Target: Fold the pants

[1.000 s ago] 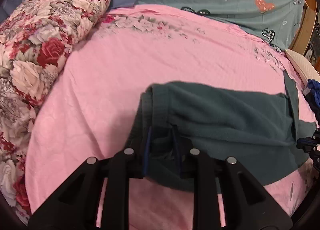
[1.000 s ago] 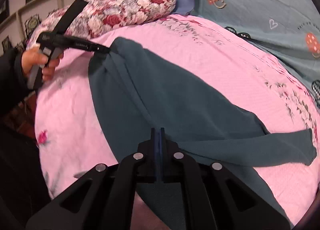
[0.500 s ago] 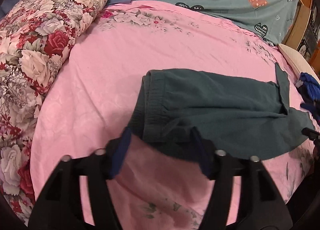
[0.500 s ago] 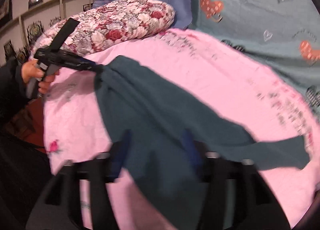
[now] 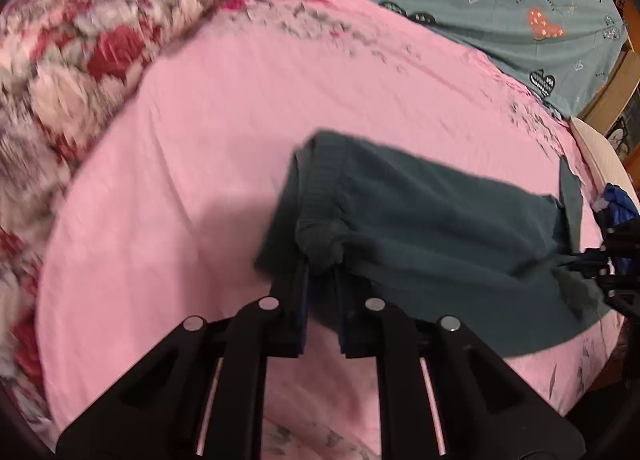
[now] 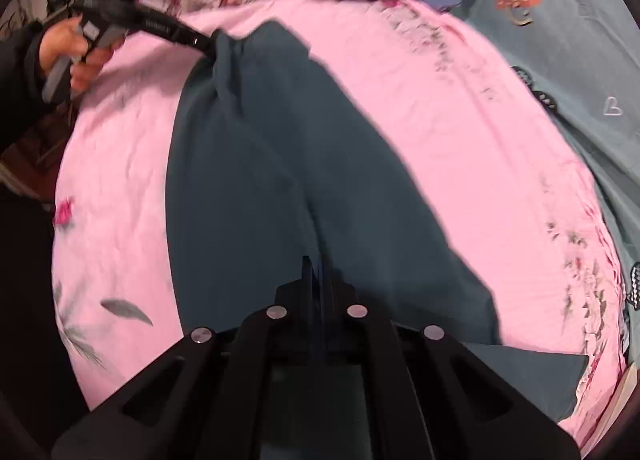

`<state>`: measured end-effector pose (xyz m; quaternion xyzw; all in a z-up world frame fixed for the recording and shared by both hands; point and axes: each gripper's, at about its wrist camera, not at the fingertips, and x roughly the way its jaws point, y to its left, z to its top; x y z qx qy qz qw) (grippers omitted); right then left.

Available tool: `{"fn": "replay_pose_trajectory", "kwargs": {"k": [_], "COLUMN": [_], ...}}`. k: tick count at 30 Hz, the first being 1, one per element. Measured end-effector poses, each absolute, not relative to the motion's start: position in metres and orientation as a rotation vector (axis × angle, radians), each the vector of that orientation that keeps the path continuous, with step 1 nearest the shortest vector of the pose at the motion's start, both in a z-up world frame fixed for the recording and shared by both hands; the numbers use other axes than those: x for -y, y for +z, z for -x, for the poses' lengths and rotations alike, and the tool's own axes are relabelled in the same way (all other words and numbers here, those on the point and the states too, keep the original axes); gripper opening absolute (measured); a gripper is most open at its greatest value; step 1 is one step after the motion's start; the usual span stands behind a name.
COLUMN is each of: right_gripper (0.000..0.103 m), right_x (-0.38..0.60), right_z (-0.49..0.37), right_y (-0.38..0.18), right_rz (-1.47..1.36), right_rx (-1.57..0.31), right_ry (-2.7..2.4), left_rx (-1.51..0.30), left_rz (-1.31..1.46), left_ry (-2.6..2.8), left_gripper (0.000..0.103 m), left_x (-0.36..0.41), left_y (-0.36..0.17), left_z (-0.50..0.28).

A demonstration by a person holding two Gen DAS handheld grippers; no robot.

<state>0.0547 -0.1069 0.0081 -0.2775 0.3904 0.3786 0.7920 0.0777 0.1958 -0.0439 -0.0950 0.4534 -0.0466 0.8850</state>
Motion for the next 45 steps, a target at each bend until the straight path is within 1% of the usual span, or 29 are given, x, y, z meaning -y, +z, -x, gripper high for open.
{"fn": "replay_pose_trajectory", "kwargs": {"k": [2,4,6,9,11,12,13,14,15,18,20,22,23,24,25,27,29,32,33,35,37,38,39,40,41,42,43,44,45], "right_gripper": [0.002,0.002,0.002,0.002,0.004,0.005,0.016,0.027,0.045,0.045,0.045,0.046,0.048,0.056,0.067,0.069,0.069,0.069,0.069,0.069,0.069,0.068,0.064,0.051,0.047,0.041,0.015,0.003,0.003], "right_x": [0.117,0.120,0.111,0.092,0.088,0.089,0.092,0.095,0.097,0.127,0.159,0.210,0.241,0.268,0.300,0.347,0.375,0.373,0.371,0.368,0.376,0.380,0.384,0.387,0.389,0.389,0.392,0.395,0.399], "right_z": [-0.051,-0.038,-0.015,0.009,0.010,0.008,0.005,0.004,0.005,0.006,-0.001,-0.027,-0.047,-0.063,-0.086,-0.123,-0.147,-0.189,-0.201,-0.227,-0.242,-0.250,-0.258,-0.264,-0.267,-0.266,-0.262,-0.256,-0.249], "right_y": [0.028,0.032,0.015,-0.026,-0.040,-0.039,-0.037,-0.034,-0.029,-0.005,0.013,0.035,0.043,0.048,0.049,0.043,0.034,0.025,0.019,0.004,-0.011,-0.019,-0.028,-0.038,-0.043,-0.045,-0.044,-0.043,-0.040], "right_rz": [0.511,0.446,0.445,0.529,0.502,0.477,0.462,0.458,0.444,0.349,0.302,0.207,0.146,0.093,0.030,-0.080,-0.172,-0.168,-0.151,-0.130,-0.134,-0.141,-0.157,-0.183,-0.176,-0.157,-0.159,-0.184,-0.178], "right_rx": [-0.801,-0.796,-0.828,-0.853,-0.853,-0.862,-0.868,-0.862,-0.854,-0.837,-0.802,-0.794,-0.809,-0.832,-0.880,-0.967,-1.001,-1.030,-1.048,-1.077,-1.099,-1.113,-1.137,-1.170,-1.174,-1.169,-1.158,-1.166,-1.158], "right_ry": [0.801,0.813,0.849,0.837,0.801,0.792,0.778,0.760,0.757,0.797,0.706,0.523,0.416,0.319,0.209,0.070,0.031,0.002,-0.018,-0.091,-0.146,-0.160,-0.170,-0.164,-0.164,-0.154,-0.106,-0.041,-0.015], "left_rx": [-0.894,-0.842,-0.836,-0.926,-0.963,-0.958,-0.955,-0.955,-0.949,-0.899,-0.844,-0.795,-0.782,-0.777,-0.784,-0.799,-0.823,-0.861,-0.879,-0.920,-0.955,-0.968,-0.965,-0.966,-0.965,-0.970,-0.973,-0.965,-0.962], "left_rz": [0.193,0.193,0.170,0.137,0.148,0.162,0.174,0.189,0.192,0.142,0.098,0.045,0.019,-0.002,-0.010,-0.040,-0.077,-0.096,-0.101,-0.102,-0.106,-0.098,-0.089,-0.084,-0.084,-0.084,-0.087,-0.094,-0.094], "left_ry": [-0.088,-0.089,-0.085,-0.056,-0.023,-0.004,0.012,0.014,0.008,0.009,-0.035,-0.123,-0.169,-0.238,-0.297,-0.424,-0.513,-0.602,-0.608,-0.618,-0.600,-0.595,-0.595,-0.598,-0.599,-0.601,-0.605,-0.604,-0.610], "left_gripper": [0.009,0.009,0.009,0.011,0.020,0.034,0.049,0.052,0.053,0.054,0.057,0.066,0.068,0.068,0.068,0.068,0.068,0.063,0.058,0.052,0.042,0.041,0.041,0.041,0.041,0.034,0.026,0.020,0.011], "left_x": [-0.198,-0.201,-0.201,-0.208,-0.217,-0.223,-0.227,-0.230,-0.231,-0.220,-0.197,-0.158,-0.136,-0.105,-0.082,-0.031,0.019,0.065,0.074,0.084,0.087,0.086,0.085,0.085,0.086,0.085,0.086,0.086,0.086], "left_y": [-0.028,-0.013,-0.012,-0.043,-0.065,-0.067,-0.065,-0.062,-0.057,-0.031,-0.009,0.009,0.013,0.015,0.014,0.007,-0.006,-0.024,-0.030,-0.042,-0.052,-0.056,-0.057,-0.057,-0.057,-0.058,-0.059,-0.058,-0.057], "left_z": [-0.083,-0.085,-0.084,-0.082,-0.076,-0.071,-0.066,-0.061,-0.053,-0.030,-0.015,-0.007,-0.007,-0.008,-0.010,-0.016,-0.022,-0.027,-0.030,-0.038,-0.042,-0.044,-0.049,-0.050,-0.049,-0.049,-0.048,-0.047,-0.048]}}
